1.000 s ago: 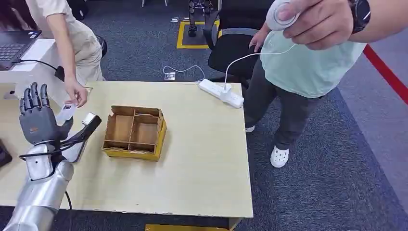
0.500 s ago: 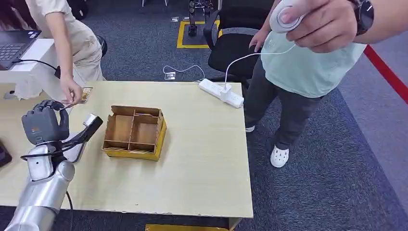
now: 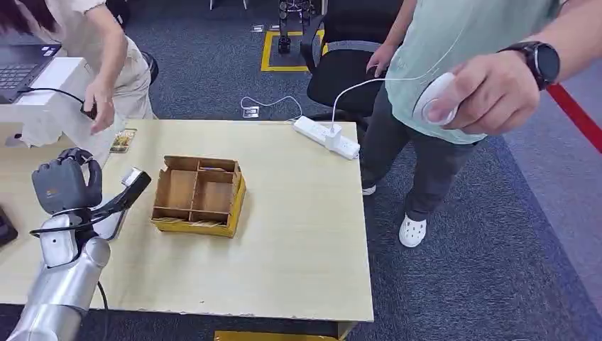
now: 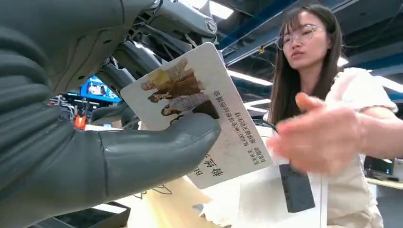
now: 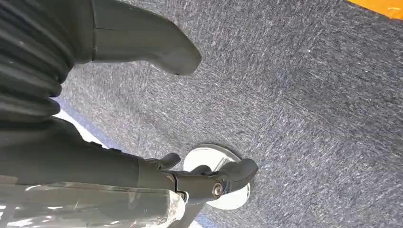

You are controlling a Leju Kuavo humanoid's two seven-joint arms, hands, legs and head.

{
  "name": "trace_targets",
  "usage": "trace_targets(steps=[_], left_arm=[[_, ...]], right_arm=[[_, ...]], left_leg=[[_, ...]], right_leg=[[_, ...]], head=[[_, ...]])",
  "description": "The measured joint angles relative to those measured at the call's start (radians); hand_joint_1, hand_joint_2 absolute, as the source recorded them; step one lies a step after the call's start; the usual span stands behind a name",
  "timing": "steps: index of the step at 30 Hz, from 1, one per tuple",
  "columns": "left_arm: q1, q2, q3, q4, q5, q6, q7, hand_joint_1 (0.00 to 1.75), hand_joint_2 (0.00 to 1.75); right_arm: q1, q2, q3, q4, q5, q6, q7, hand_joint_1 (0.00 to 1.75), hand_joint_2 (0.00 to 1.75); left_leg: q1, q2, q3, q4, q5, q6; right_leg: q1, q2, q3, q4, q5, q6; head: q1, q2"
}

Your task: Pass the card to the sensor for recognition and then transmit it.

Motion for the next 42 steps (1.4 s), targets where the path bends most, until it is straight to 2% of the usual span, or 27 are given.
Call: trace_targets(steps=[6,10,16,23,25,27,32,42], left_arm=[[0.003,0.027,0.0,0.052,-0.133,-0.001,0.115,1.75,1.75],[0.011,0.044,0.0,0.096,-0.156,-0.001,0.13,1.75,1.75],[0.02,0.059,0.0,0.163,-0.227,-0.024,0.194,1.75,1.75],[0.05,0.059,0.0,0.226,-0.238,-0.019,0.191,1.75,1.75],[0.051,0.058,0.0,0.243,-0.235,-0.059,0.171,1.75,1.75],[0.052,0.058,0.0,0.263,-0.224,-0.141,0.15,1.75,1.75],[0.048,0.058,-0.001,0.296,-0.218,-0.254,0.14,1.75,1.75],[0.044,0.058,-0.01,0.311,-0.201,-0.293,0.136,1.75,1.75]], right_arm=[[0.0,0.0,-0.001,0.0,0.011,0.002,0.0,0.0,1.75],[-0.001,0.0,-0.002,0.0,0.013,0.002,0.0,0.0,1.75],[-0.002,0.0,-0.004,0.0,0.021,0.002,0.0,0.0,1.75],[-0.002,0.0,-0.008,0.0,0.025,0.002,0.0,0.0,1.75],[-0.002,0.0,-0.009,0.0,0.025,0.002,0.0,0.0,1.75],[-0.002,0.0,-0.011,0.0,0.027,0.002,0.0,0.0,1.75],[-0.002,0.0,-0.019,0.0,0.03,0.002,0.0,0.0,1.75],[-0.002,0.0,-0.026,0.0,0.032,0.002,0.0,0.0,1.75]], left_leg=[[0.0,0.0,0.0,0.0,0.0,0.0],[0.0,0.0,0.0,0.0,0.0,0.0],[0.0,0.0,-0.001,0.0,0.0,0.0],[0.0,0.0,-0.001,0.0,0.0,0.0],[0.0,0.0,-0.001,0.0,0.0,0.0],[0.0,0.0,-0.001,0.0,0.0,0.0],[0.0,0.0,0.0,0.0,0.0,0.0],[0.0,0.0,0.0,0.0,0.0,0.0]], right_leg=[[0.0,0.0,0.0,0.0,0.0,0.0],[0.0,0.0,0.0,0.0,0.0,0.0],[0.0,0.0,0.0,0.0,0.0,0.0],[0.0,0.0,-0.001,0.0,0.0,0.0],[0.0,0.0,-0.001,0.0,0.0,0.0],[0.0,0.0,-0.001,0.0,0.0,0.0],[0.0,0.0,-0.001,0.0,0.0,0.0],[0.0,0.0,-0.001,0.0,0.0,0.0]], head=[[0.0,0.0],[0.0,0.0],[0.0,0.0],[0.0,0.0],[0.0,0.0],[0.0,0.0],[0.0,0.0],[0.0,0.0]])
